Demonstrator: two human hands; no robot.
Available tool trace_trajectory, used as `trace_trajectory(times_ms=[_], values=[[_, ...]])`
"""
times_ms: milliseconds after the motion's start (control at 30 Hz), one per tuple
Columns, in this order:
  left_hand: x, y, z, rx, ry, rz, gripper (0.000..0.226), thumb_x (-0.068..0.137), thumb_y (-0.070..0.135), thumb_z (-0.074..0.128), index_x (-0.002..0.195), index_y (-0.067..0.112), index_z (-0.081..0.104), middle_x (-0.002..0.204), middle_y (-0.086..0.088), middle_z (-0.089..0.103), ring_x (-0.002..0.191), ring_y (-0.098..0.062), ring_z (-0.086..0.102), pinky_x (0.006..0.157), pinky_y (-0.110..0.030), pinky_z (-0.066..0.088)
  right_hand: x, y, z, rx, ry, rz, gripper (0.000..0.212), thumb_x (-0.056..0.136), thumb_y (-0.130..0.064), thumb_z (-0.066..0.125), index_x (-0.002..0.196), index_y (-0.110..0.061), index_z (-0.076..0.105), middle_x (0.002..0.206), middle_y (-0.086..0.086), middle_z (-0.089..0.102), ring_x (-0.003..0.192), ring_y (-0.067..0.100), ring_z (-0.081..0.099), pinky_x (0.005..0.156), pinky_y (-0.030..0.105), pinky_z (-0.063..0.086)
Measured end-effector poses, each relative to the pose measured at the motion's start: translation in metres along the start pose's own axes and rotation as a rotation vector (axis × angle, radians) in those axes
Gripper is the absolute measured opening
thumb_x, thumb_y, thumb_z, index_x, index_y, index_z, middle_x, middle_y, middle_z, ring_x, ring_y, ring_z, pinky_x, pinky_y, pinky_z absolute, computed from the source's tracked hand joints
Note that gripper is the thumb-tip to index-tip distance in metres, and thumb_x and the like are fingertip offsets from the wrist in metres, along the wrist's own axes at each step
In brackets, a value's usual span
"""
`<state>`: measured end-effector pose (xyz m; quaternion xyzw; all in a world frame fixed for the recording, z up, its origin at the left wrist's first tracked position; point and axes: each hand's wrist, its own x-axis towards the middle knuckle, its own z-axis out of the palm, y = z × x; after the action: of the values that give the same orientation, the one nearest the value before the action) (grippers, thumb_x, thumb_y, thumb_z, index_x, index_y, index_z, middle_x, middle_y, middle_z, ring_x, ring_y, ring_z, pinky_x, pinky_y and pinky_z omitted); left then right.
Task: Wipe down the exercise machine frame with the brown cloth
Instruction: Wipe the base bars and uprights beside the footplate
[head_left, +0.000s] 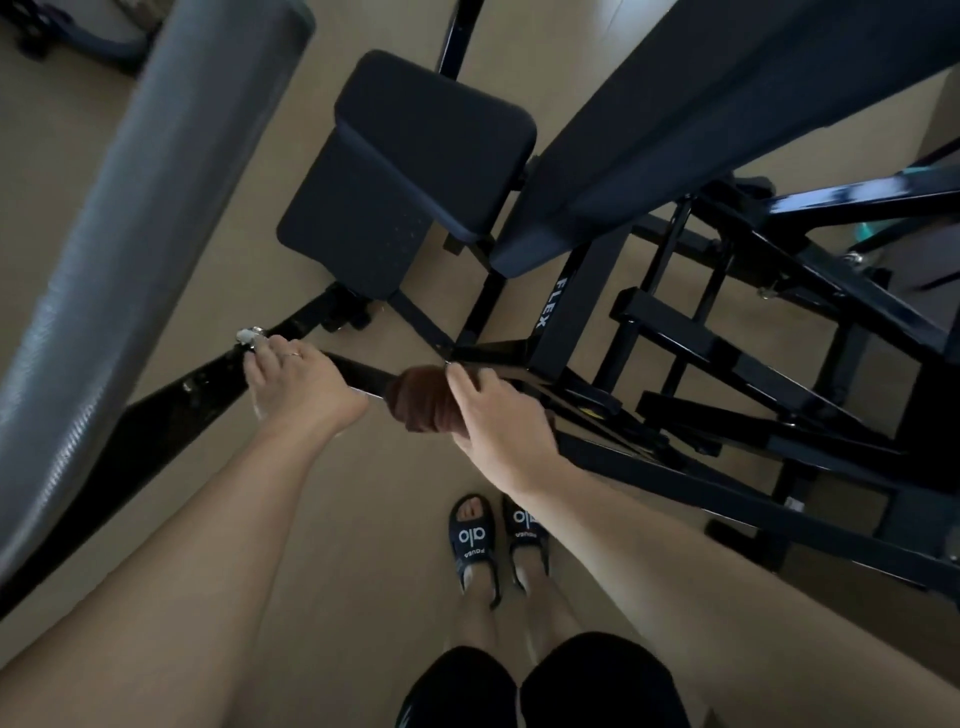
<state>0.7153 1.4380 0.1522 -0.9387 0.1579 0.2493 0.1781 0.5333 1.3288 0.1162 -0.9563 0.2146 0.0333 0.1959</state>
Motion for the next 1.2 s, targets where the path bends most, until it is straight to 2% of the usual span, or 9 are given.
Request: trace_trajectory(times_ms=[67, 200, 300, 400, 500, 633, 833, 1033, 1200], values=[[-0.006, 0.025, -0.005, -0.083, 0.101, 0.054, 0.079, 0.086, 0.037, 0.059, 0.152, 0.0, 0.033, 0.162, -0.02, 0.029, 0.154, -0.04, 0.013, 0.126, -0.051, 0.008, -0.033, 0.033, -0.008, -0.017, -0.005, 0.012, 0.067, 0.084, -0.037, 0.081, 0.137, -0.019, 0.045, 0.106, 0.005, 0.064, 0.082, 0.023, 0.07, 0.058, 0.031, 0.048], [-0.024, 0.091, 0.003, -0.245, 0.229, 0.35, 0.063, 0.096, 0.034, 0.05, 0.153, 0.008, 0.038, 0.16, -0.013, 0.037, 0.152, -0.032, 0.025, 0.126, -0.047, 0.011, -0.079, 0.084, -0.025, 0.064, -0.091, 0.108, 0.07, 0.086, -0.045, 0.078, 0.142, -0.028, 0.041, 0.12, -0.003, 0.062, 0.098, 0.018, 0.068, 0.071, 0.031, 0.055], [-0.026, 0.116, 0.02, -0.34, 0.231, 0.452, 0.04, 0.102, 0.033, 0.043, 0.134, 0.012, 0.058, 0.132, -0.008, 0.063, 0.123, -0.026, 0.055, 0.114, -0.041, 0.033, -0.079, 0.105, -0.033, 0.385, -0.158, 0.245, 0.063, 0.086, -0.049, 0.077, 0.139, -0.034, 0.048, 0.12, -0.01, 0.064, 0.104, 0.013, 0.066, 0.087, 0.035, 0.056], [-0.027, 0.125, 0.035, -0.316, 0.227, 0.448, 0.036, 0.105, 0.039, 0.033, 0.112, 0.019, 0.063, 0.105, -0.001, 0.067, 0.092, -0.02, 0.059, 0.096, -0.039, 0.043, -0.049, 0.121, -0.041, 0.745, 0.026, 0.521, 0.046, 0.084, -0.052, 0.078, 0.121, -0.039, 0.053, 0.103, -0.014, 0.068, 0.095, 0.006, 0.067, 0.086, 0.033, 0.054], [-0.027, 0.128, 0.039, -0.355, 0.28, 0.389, 0.035, 0.103, 0.046, 0.036, 0.102, 0.024, 0.063, 0.093, 0.001, 0.068, 0.078, -0.02, 0.055, 0.085, -0.039, 0.044, -0.007, 0.137, -0.038, 0.723, 0.207, 0.641, 0.046, 0.088, -0.05, 0.075, 0.123, -0.033, 0.051, 0.102, -0.01, 0.065, 0.093, 0.012, 0.066, 0.082, 0.038, 0.056], [-0.025, 0.126, 0.042, -0.366, 0.27, 0.327, 0.033, 0.1, 0.051, 0.037, 0.097, 0.03, 0.061, 0.087, 0.008, 0.062, 0.074, -0.018, 0.051, 0.069, -0.035, 0.039, 0.036, 0.144, -0.018, 0.604, 0.13, 0.657, 0.076, 0.094, -0.038, 0.073, 0.156, -0.039, 0.029, 0.134, 0.008, 0.049, 0.117, 0.029, 0.06, 0.098, 0.048, 0.054], [-0.023, 0.127, 0.049, -0.389, 0.292, 0.294, 0.032, 0.096, 0.053, 0.033, 0.09, 0.034, 0.057, 0.079, 0.013, 0.054, 0.069, -0.018, 0.053, 0.062, -0.032, 0.036, 0.062, 0.143, 0.011, 0.492, 0.036, 0.562, 0.086, 0.091, -0.062, 0.064, 0.154, -0.058, 0.005, 0.157, 0.015, 0.013, 0.138, 0.044, 0.033, 0.103, 0.06, 0.046], [-0.022, 0.128, 0.05, -0.392, 0.284, 0.28, 0.025, 0.097, 0.049, 0.04, 0.091, 0.033, 0.06, 0.084, 0.009, 0.065, 0.069, -0.018, 0.053, 0.063, -0.032, 0.036, 0.024, 0.131, 0.03, 0.456, -0.039, 0.391, 0.061, 0.096, -0.059, 0.049, 0.151, -0.049, 0.026, 0.152, 0.004, 0.014, 0.129, 0.044, 0.05, 0.104, 0.052, 0.052], [-0.023, 0.128, 0.05, -0.404, 0.267, 0.285, 0.025, 0.094, 0.049, 0.037, 0.088, 0.034, 0.056, 0.081, 0.011, 0.064, 0.068, -0.017, 0.055, 0.059, -0.031, 0.035, 0.015, 0.138, 0.033, 0.402, -0.083, 0.332, 0.064, 0.1, -0.048, 0.055, 0.154, -0.052, 0.02, 0.151, 0.008, 0.017, 0.133, 0.042, 0.046, 0.106, 0.055, 0.05]])
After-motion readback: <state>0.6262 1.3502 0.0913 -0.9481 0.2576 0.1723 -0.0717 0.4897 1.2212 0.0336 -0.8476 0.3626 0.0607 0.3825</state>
